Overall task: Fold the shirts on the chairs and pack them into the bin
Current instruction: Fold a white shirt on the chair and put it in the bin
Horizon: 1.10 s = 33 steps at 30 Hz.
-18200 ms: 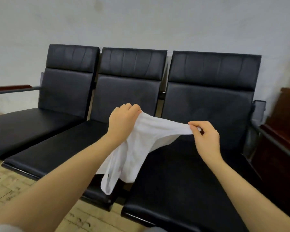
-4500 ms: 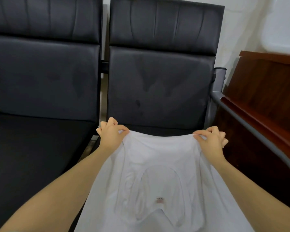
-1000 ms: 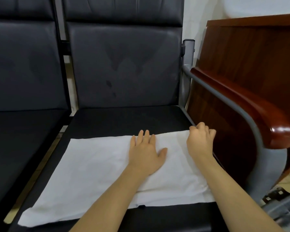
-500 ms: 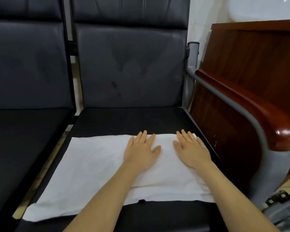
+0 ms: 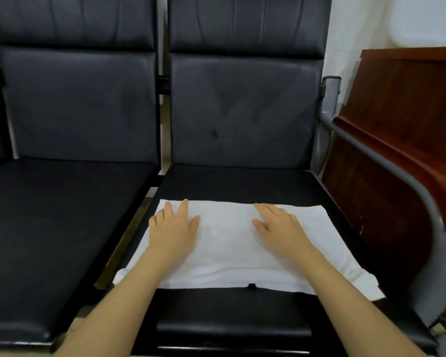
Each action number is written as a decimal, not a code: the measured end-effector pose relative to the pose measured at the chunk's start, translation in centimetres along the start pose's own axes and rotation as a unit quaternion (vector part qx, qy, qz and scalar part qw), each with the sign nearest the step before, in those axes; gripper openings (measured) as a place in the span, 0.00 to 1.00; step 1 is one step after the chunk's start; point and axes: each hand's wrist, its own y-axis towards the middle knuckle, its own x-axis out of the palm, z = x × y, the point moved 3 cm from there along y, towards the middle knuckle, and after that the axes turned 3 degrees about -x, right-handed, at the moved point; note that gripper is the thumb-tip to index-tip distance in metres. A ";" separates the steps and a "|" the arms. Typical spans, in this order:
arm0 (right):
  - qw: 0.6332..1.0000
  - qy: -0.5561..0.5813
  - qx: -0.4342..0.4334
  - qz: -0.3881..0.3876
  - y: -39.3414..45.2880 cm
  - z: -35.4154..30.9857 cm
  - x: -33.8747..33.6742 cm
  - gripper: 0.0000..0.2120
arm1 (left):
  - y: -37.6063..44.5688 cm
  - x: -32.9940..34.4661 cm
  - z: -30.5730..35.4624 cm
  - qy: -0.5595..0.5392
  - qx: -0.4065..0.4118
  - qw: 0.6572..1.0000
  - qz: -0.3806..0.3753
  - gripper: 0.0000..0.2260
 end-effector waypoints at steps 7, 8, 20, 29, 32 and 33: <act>0.998 0.036 -0.042 -0.037 -0.7 -0.4 1.3 0.23 | -0.7 -0.7 -4.8 0.015 -0.065 0.997 0.042 0.20; 0.997 0.043 -0.049 -0.041 -1.0 -0.3 1.3 0.23 | -0.6 -0.8 -5.2 -0.005 -0.067 0.996 0.050 0.20; 0.997 -0.004 -0.059 -0.048 -1.2 -1.6 1.6 0.23 | -0.2 -2.2 -5.8 -0.272 0.063 0.951 0.134 0.18; 0.997 0.042 -0.051 -0.039 -0.1 -5.6 3.6 0.23 | -1.5 -6.5 -4.2 -0.339 0.144 0.901 0.232 0.15; 0.983 0.176 -0.048 0.011 -0.1 -5.8 2.9 0.14 | -2.4 -7.0 -2.4 -0.351 0.172 0.890 0.235 0.16; 0.971 0.230 -0.045 0.044 -0.3 -5.4 2.4 0.11 | -2.7 -7.1 -1.8 -0.354 0.183 0.887 0.234 0.16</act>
